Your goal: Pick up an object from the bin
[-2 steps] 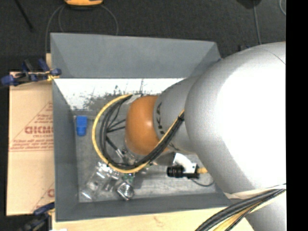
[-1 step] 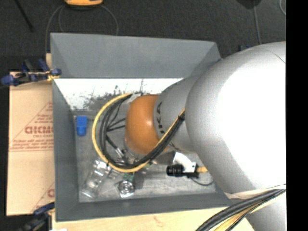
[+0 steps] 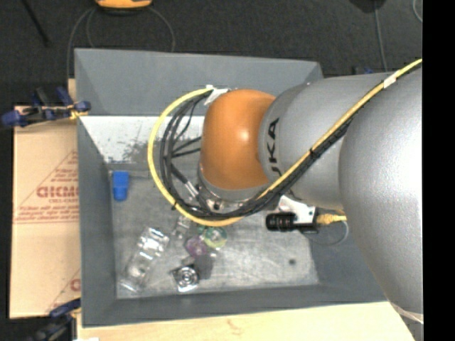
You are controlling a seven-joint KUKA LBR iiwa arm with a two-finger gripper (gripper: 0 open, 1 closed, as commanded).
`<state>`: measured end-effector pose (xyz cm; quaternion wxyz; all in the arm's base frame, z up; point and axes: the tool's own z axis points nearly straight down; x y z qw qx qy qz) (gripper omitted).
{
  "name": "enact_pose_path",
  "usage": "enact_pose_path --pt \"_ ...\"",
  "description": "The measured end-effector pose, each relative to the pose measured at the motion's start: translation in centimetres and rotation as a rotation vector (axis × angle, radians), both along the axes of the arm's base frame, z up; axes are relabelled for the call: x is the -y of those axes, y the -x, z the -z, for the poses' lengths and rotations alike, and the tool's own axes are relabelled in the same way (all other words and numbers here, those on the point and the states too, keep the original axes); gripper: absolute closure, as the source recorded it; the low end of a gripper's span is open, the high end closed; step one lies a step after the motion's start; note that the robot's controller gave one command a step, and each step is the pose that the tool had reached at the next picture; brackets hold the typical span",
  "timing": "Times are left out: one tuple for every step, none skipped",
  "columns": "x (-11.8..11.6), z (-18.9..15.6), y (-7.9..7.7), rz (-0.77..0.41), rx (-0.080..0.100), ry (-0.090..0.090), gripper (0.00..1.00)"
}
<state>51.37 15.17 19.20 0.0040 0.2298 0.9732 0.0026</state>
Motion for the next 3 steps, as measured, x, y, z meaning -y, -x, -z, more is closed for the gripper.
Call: enact_pose_path --pt "0.2 0.5 0.1 -0.001 -0.007 0.005 0.0" --pt "4.7 10.6 3.2 0.112 0.011 -0.002 0.0" --pt "4.8 10.9 3.7 0.113 -0.004 0.003 1.0"
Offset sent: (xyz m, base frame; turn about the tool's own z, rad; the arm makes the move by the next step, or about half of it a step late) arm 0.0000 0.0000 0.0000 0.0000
